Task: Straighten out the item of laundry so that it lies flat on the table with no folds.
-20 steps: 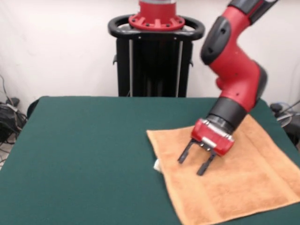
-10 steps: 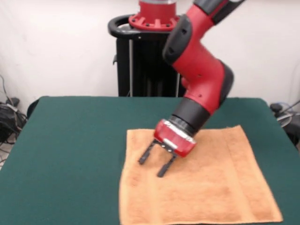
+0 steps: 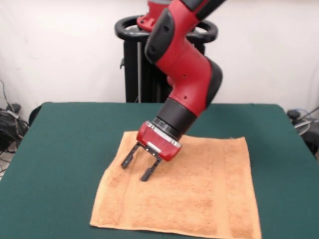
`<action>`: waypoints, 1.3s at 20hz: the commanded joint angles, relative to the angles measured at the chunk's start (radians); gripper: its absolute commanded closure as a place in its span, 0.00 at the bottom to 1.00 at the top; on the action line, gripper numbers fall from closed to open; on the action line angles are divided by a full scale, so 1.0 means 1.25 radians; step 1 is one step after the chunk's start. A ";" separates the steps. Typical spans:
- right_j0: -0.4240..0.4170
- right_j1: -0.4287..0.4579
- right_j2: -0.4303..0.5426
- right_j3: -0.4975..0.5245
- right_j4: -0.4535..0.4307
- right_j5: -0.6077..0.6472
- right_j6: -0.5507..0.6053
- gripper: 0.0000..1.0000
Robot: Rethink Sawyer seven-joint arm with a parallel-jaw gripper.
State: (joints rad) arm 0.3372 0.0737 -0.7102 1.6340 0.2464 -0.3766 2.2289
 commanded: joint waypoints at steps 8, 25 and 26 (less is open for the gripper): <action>-0.260 -0.017 0.366 0.050 -0.410 0.134 0.001 0.00; -0.475 -0.417 0.645 0.202 -0.500 0.427 -0.040 0.00; -0.478 -0.436 0.649 0.210 -0.495 0.438 -0.043 0.00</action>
State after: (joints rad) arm -0.1885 -0.3491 -0.2186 1.7310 -0.3193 -0.1484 2.2287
